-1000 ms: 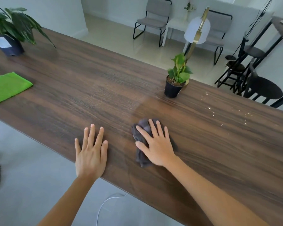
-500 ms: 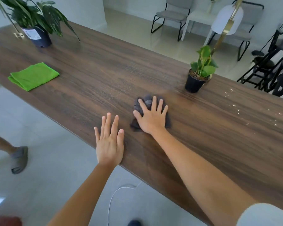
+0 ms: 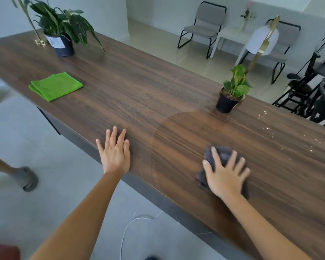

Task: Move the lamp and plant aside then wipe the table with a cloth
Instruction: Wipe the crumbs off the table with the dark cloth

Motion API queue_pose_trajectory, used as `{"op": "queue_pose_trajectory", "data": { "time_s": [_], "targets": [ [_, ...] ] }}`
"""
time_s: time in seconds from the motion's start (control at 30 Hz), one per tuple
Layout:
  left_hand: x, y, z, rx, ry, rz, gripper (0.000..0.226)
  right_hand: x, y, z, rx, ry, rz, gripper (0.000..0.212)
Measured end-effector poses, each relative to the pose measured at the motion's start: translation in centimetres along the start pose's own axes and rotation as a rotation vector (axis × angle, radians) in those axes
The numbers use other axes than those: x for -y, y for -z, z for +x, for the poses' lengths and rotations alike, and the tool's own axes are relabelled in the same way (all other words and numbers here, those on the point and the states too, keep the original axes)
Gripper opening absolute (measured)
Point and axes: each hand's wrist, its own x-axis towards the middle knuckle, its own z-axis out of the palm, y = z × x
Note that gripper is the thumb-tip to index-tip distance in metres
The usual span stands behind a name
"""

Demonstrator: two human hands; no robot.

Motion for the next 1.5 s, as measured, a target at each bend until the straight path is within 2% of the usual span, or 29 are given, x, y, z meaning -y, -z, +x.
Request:
{"op": "queue_pose_trajectory", "data": {
  "time_s": [0.07,0.13,0.2,0.27,0.37,0.43,0.53,0.6,0.67,0.7,0.73,0.8,0.83,0.9,1.0,1.07,1.13,1.23,1.33,1.4,1.5],
  "targets": [
    [0.2,0.0,0.0,-0.001,-0.003,0.006,0.052,6.5,-0.7,1.5,0.033,0.122,0.024,0.062],
    [0.3,0.0,0.1,0.003,-0.005,0.009,0.052,12.0,-1.8,0.3,-0.010,0.358,0.058,0.058],
    [0.6,-0.1,0.3,0.013,-0.004,0.008,0.054,14.4,-2.4,-2.9,-0.038,0.594,0.064,0.054],
    [0.6,-0.1,0.2,0.016,-0.011,0.006,0.056,12.4,-2.6,-5.5,-0.026,0.757,0.045,0.053],
    [0.5,0.1,0.2,0.029,-0.001,-0.004,0.055,3.8,-1.4,-7.6,0.009,0.880,-0.002,0.054],
    [0.4,0.2,0.1,0.038,0.004,-0.002,0.053,-3.2,-0.5,-7.8,0.113,0.801,0.015,0.050],
    [0.3,0.2,-0.1,0.062,0.000,0.018,0.054,-9.4,0.6,-4.4,0.098,0.390,0.053,0.054],
    [0.2,0.3,0.2,0.079,0.004,0.059,0.055,-7.9,1.0,-0.5,0.048,0.051,0.051,0.062],
    [0.0,0.4,0.3,0.097,0.037,0.096,0.056,-3.8,1.2,2.6,0.104,-0.218,0.089,0.067],
    [-0.4,0.5,0.2,0.088,0.058,0.095,0.057,-1.8,1.2,3.3,0.140,-0.246,0.111,0.073],
    [-1.1,0.5,0.0,0.069,0.072,0.077,0.058,-0.4,0.8,3.2,0.150,-0.195,0.112,0.078],
    [-3.9,0.1,-0.3,0.033,0.049,-0.007,0.058,0.5,0.1,0.1,0.102,0.066,0.115,0.080],
    [-6.0,-0.2,-0.6,0.027,0.006,-0.066,0.058,-0.2,-0.2,-2.3,0.074,0.178,0.126,0.076],
    [-11.3,-1.6,-1.4,0.052,-0.125,-0.176,0.056,-3.9,-0.4,-7.4,0.039,0.270,0.127,0.068],
    [-20.0,-4.5,-3.5,0.182,-0.363,-0.236,0.057,-13.4,-0.5,-13.5,0.010,0.154,0.115,0.059],
    [-24.8,-6.7,-5.4,0.296,-0.481,-0.233,0.059,-20.6,-0.1,-16.6,-0.014,-0.085,0.105,0.059],
    [-28.0,-8.9,-7.5,0.392,-0.520,-0.207,0.061,-26.9,0.8,-17.7,0.004,-0.338,0.091,0.065],
    [-29.3,-11.3,-9.1,0.387,-0.504,-0.042,0.067,-33.7,1.8,-14.4,0.014,-0.595,0.068,0.069],
    [-29.4,-12.3,-9.0,0.332,-0.517,0.079,0.073,-36.5,3.2,-6.1,-0.006,-0.854,0.132,0.081],
    [-29.7,-12.4,-9.0,0.344,-0.499,0.107,0.074,-35.3,3.6,-0.8,0.036,-0.822,0.169,0.078],
    [-29.6,-12.4,-9.3,0.345,-0.474,0.133,0.075,-32.1,2.0,0.3,0.017,-0.398,0.144,0.069]
  ]
}}
